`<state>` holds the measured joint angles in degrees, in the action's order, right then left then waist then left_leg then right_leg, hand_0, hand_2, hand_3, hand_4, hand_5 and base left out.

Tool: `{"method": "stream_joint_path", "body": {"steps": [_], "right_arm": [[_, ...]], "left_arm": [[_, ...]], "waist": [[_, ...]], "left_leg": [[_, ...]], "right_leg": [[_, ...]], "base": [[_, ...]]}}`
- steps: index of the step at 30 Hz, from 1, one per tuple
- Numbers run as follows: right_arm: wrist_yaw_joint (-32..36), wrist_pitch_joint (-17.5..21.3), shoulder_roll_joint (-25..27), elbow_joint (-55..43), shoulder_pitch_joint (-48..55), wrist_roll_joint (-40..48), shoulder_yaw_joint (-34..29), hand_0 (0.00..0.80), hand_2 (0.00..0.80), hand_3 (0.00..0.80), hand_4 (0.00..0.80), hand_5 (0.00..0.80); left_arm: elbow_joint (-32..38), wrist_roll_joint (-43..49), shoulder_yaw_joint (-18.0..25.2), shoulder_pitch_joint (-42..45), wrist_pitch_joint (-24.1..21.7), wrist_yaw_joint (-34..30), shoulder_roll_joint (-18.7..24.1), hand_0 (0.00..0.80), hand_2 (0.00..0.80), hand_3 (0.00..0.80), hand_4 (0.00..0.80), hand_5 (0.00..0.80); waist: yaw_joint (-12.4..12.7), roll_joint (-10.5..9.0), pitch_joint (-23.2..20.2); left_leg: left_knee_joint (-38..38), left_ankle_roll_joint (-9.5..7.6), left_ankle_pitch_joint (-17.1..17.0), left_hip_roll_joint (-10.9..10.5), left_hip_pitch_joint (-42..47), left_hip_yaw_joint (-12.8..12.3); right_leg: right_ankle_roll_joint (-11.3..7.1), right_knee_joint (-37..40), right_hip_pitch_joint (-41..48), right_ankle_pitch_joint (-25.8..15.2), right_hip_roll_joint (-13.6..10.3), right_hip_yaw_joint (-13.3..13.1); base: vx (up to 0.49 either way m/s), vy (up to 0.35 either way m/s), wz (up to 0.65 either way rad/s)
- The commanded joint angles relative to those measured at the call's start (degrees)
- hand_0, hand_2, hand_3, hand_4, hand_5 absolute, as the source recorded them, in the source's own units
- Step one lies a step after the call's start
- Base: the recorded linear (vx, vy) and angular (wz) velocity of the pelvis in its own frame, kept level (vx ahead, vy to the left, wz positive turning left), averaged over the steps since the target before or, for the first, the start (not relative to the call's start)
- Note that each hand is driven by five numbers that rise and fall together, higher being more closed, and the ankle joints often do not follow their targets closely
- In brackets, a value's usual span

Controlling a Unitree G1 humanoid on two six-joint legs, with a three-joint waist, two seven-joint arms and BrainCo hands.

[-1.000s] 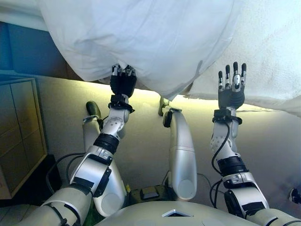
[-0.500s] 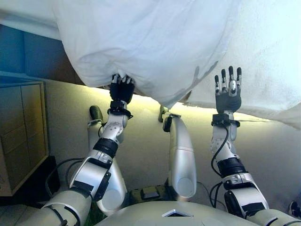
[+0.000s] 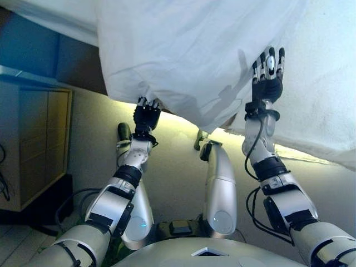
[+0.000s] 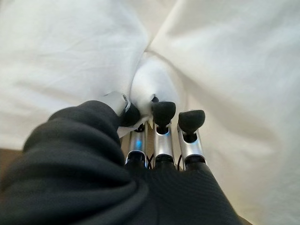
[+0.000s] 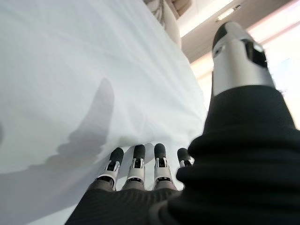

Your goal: Make the bed neatly

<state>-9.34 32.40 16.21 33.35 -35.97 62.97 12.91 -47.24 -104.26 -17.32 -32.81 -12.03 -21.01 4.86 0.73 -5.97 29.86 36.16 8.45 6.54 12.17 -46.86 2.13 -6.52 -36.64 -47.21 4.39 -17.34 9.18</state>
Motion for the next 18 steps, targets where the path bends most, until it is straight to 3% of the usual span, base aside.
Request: {"method": "stream_joint_path", "body": {"steps": [1,8,18], "right_arm": [[-2.96,6.96,0.36,-0.86,-1.15,-3.53,-1.84,0.000,0.000,0.000,0.000,0.000],[-3.60,8.93,-1.07,1.01,-1.69,-5.06,-2.53,0.000,0.000,0.000,0.000,0.000],[-4.51,11.64,-0.55,2.13,0.86,-8.01,-6.37,0.000,0.000,0.000,0.000,0.000]], "left_arm": [[-0.55,2.30,-1.93,-3.20,-1.22,-3.43,-1.30,0.800,0.800,0.800,0.800,0.800],[-0.48,3.73,-1.32,-0.97,0.00,-3.40,0.12,0.800,0.800,0.800,0.800,0.800],[-1.64,8.02,5.47,10.10,6.49,-2.90,2.38,0.800,0.800,0.800,0.800,0.800]], "waist": [[0.71,2.80,-0.06],[2.37,4.19,-0.06],[5.49,7.79,-0.06]], "left_leg": [[-1.70,-5.43,-4.16,-1.12,-2.72,-1.33],[-2.37,-5.53,-4.14,-2.11,-1.61,-1.26],[-3.20,-5.46,-4.51,-3.86,-1.10,-0.25]], "right_leg": [[-1.69,-0.36,2.11,0.12,-2.47,1.60],[-1.88,0.19,3.62,-0.09,-3.75,2.98],[-2.11,-1.17,3.34,0.55,-6.40,4.23]], "base": [[0.004,-0.027,0.07],[0.024,-0.039,0.06],[0.022,-0.022,0.14]]}}
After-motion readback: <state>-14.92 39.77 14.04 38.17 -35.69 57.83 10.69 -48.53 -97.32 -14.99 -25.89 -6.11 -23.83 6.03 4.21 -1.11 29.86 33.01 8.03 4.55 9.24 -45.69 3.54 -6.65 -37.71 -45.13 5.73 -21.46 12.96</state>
